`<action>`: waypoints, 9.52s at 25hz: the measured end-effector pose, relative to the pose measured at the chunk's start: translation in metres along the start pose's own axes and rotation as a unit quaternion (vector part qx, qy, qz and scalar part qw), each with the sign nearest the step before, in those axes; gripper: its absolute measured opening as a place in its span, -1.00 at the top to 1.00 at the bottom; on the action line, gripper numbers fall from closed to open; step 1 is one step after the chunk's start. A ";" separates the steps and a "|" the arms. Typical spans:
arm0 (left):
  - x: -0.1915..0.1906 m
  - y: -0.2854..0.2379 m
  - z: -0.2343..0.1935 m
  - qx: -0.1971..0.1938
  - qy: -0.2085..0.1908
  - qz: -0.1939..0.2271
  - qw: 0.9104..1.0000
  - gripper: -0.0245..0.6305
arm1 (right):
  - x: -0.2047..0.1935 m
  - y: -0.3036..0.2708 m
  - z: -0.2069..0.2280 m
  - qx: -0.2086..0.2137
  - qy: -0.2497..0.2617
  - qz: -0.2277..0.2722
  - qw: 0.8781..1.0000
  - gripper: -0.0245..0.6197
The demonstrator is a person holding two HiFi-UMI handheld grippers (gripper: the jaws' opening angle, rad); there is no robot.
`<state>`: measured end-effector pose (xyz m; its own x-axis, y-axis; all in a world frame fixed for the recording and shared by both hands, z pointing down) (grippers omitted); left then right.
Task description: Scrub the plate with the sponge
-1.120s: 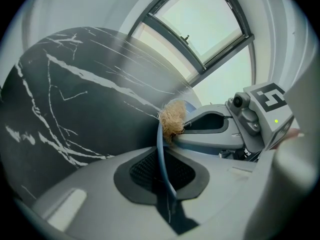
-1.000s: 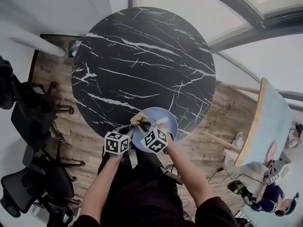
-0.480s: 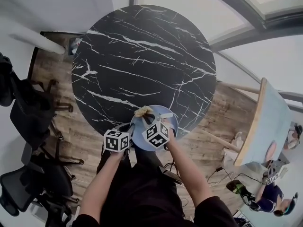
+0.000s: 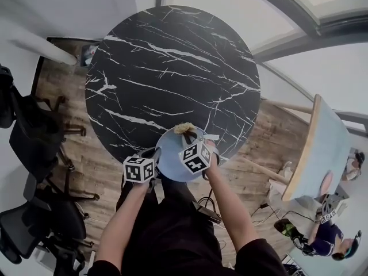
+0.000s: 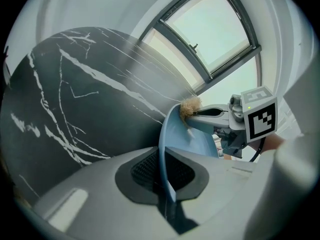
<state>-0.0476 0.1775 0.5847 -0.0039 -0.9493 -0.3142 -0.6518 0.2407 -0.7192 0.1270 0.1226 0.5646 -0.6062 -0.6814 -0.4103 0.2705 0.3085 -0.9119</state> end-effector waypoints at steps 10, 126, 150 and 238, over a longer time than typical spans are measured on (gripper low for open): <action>0.005 0.005 -0.007 0.004 0.047 0.030 0.998 0.87 | -0.011 0.007 0.026 -0.040 -0.040 -0.033 0.998 0.86; 0.000 0.015 -0.030 -0.029 0.107 0.052 0.993 0.84 | 0.030 -0.019 -0.078 0.273 0.101 -0.188 0.938 0.86; -0.001 0.015 -0.030 -0.026 0.118 0.058 0.991 0.84 | 0.031 -0.017 0.003 0.181 -0.126 -0.128 0.967 0.86; -0.006 0.014 -0.025 -0.013 0.132 0.070 0.989 0.85 | -0.029 0.014 0.029 0.025 -0.160 -0.123 0.979 0.86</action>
<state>-0.0757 0.1818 0.5924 -0.2911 -0.9275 -0.2347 -0.6494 0.3717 -0.6634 0.1700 0.1279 0.5635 -0.3940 -0.9068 -0.1503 0.1870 0.0810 -0.9790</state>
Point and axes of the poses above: the fingertips, and each gripper's own axes: y backward along the fingers, z to its right, x out of its top, the point moved 9 cm from there along y, backward along the fingers, and after that the axes turned 3 degrees about -y, right-handed, at the moved point
